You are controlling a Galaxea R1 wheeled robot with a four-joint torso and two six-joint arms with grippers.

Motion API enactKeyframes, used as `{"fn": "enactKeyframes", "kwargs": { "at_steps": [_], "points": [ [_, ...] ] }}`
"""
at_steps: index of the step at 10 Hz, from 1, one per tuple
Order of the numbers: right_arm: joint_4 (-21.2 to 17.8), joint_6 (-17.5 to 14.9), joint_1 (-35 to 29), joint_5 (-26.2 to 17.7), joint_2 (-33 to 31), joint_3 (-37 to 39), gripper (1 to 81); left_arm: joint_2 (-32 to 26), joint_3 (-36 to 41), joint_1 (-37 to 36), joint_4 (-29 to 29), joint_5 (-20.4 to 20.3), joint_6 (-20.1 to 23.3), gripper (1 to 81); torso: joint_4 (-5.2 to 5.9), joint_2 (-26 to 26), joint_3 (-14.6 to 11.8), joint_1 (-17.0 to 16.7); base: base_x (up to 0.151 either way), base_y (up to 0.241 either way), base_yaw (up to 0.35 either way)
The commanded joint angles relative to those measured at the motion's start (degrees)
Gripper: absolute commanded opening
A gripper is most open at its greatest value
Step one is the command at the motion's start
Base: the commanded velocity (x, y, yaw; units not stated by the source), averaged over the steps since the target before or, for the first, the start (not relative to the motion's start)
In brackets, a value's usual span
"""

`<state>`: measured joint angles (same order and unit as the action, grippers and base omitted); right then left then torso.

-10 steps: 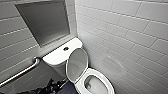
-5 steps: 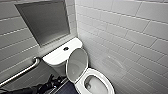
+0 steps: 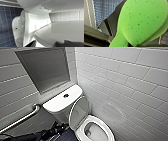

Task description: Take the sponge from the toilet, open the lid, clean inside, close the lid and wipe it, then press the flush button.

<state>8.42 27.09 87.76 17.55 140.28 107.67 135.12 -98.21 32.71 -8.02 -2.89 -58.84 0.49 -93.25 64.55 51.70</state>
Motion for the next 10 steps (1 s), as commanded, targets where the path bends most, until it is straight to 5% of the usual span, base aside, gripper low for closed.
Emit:
{"fn": "enactKeyframes", "kwargs": {
  "at_steps": [1,4,8,9,10],
  "points": [
    [1.25,0.07,-0.17,-3.23,-1.82,-1.24,1.0,-0.81,5.99,-5.94,-7.50,7.78,0.40,81.1,0.00,0.00,-0.02,0.00,0.000,0.000,0.000],
    [0.72,0.33,-1.57,-3.32,-1.29,1.57,1.0,-3.27,9.96,-1.48,-16.94,9.57,0.66,81.1,0.00,0.00,0.00,0.00,0.000,0.000,0.000],
    [-1.39,0.16,-0.08,-3.49,5.48,14.40,1.0,-5.03,10.31,11.71,-28.10,10.62,0.75,81.1,0.00,0.00,-0.02,0.00,0.000,0.000,0.000],
    [-4.82,-2.74,0.36,-3.40,5.92,14.40,1.0,-5.29,9.79,15.05,-31.26,10.54,0.75,81.1,0.00,0.00,-0.02,0.00,0.000,0.000,0.000],
    [-10.79,-10.21,0.71,-3.32,6.53,14.31,1.0,-5.82,9.96,18.22,-33.99,10.62,0.75,81.1,0.00,0.00,-0.02,0.00,0.000,0.000,0.000]
  ]
}}
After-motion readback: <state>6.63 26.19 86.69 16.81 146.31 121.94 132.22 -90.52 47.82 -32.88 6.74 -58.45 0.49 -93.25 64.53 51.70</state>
